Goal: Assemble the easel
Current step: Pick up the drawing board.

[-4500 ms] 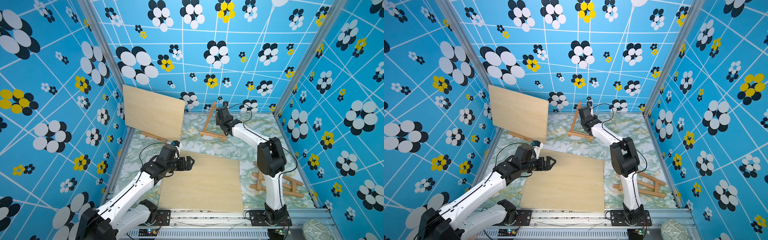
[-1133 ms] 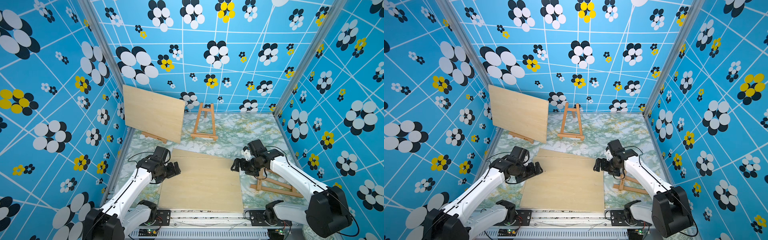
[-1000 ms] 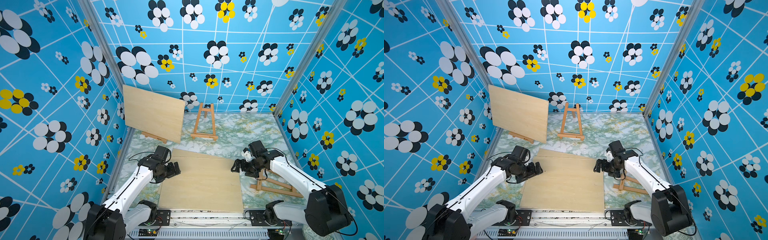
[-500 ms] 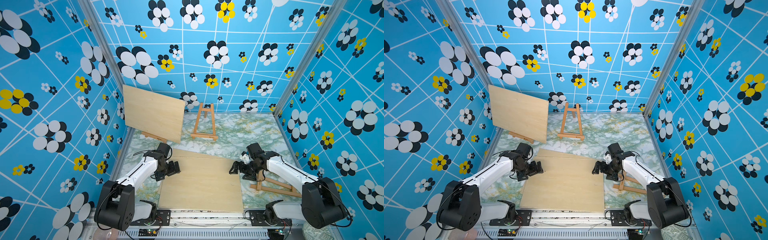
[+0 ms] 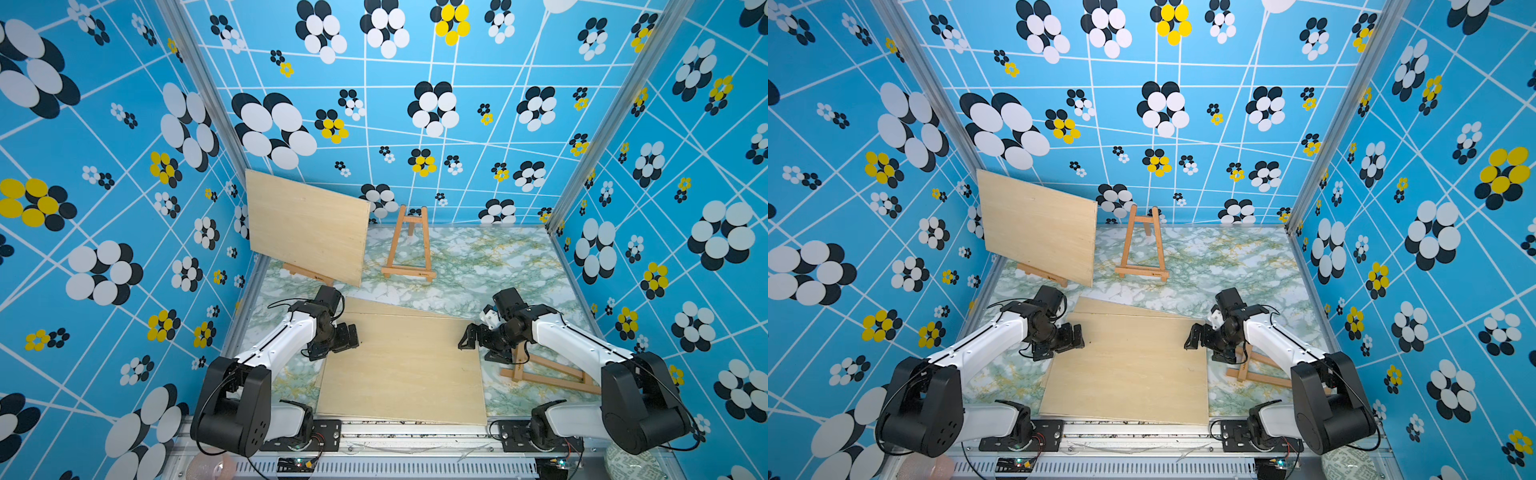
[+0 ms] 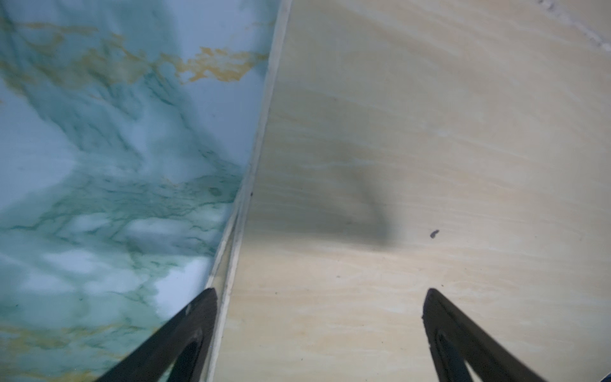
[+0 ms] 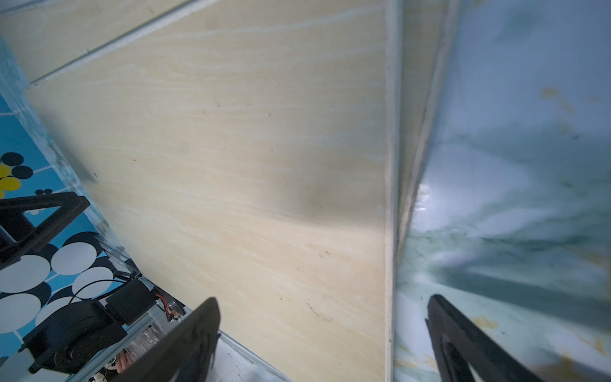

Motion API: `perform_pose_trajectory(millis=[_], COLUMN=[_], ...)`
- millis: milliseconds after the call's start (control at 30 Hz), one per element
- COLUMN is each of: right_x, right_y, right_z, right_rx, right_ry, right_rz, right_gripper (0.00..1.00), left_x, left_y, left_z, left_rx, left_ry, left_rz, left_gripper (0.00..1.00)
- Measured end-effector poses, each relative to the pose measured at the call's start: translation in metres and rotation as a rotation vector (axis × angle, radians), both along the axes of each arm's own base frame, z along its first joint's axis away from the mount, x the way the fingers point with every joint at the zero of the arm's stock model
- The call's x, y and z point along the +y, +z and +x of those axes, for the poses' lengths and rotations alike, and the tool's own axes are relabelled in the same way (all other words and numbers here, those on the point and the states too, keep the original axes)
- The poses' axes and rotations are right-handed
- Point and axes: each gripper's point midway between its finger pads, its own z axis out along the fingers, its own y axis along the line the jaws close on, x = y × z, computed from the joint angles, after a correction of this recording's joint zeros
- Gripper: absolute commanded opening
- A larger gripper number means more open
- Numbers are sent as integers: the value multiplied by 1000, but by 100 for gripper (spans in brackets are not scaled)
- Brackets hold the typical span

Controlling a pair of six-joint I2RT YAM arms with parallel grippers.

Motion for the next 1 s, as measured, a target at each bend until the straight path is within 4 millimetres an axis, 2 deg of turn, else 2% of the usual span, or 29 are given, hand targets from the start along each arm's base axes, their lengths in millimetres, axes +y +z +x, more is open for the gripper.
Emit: perform_pose_trajectory(millis=[600,1000], right_x=[1,8], right_y=[-13,-11], right_z=[-6,-12], right_rx=[37,39], right_ry=[-20,-40], right_rz=[9,98], right_gripper=[98,96], left_x=[-2,-4], left_y=[-11,-12], left_z=[8,8], left_rx=[3,3], left_ry=[-5,-10], left_rz=[1,1], left_gripper=[99,99])
